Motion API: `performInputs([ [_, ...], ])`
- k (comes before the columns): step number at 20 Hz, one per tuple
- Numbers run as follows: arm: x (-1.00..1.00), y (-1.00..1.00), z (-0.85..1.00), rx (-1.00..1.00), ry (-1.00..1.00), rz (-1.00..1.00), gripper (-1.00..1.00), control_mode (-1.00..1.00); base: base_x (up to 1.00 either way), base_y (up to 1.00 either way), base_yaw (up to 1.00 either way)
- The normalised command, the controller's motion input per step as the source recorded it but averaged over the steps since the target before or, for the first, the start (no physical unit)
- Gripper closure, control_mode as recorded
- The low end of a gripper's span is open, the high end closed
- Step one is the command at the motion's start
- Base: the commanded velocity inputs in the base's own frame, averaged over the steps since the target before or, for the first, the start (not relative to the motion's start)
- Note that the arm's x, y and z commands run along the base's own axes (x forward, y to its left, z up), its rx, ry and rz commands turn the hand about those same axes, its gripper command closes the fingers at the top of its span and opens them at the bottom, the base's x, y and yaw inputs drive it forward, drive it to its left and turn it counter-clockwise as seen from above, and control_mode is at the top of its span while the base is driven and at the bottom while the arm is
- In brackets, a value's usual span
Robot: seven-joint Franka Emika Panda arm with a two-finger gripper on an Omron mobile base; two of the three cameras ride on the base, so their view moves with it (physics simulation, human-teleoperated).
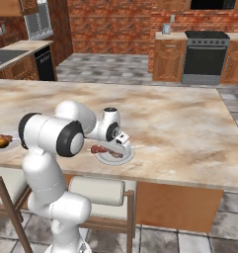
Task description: Pick up the mango and tangerine from the fridge and place one fruit on each plate on the dining counter.
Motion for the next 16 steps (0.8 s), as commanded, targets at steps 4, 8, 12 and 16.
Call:
performInputs([
  [4,0.23,-0.01,-0.29,0.00,0.00,0.00,1.00,-1.00,0.00,0.00,0.00],
  [8,0.10,0.00,-0.30,0.00,0.00,0.00,-1.00,-1.00,0.00,0.00,0.00],
  [12,-0.07,-0.03,-0.14,0.01,-0.01,0.00,-1.00,-1.00,0.00,0.00,0.00],
  [16,-0.23,-0.04,0.08,0.05,0.00,0.00,-1.00,-1.00,0.00,0.00,0.00],
])
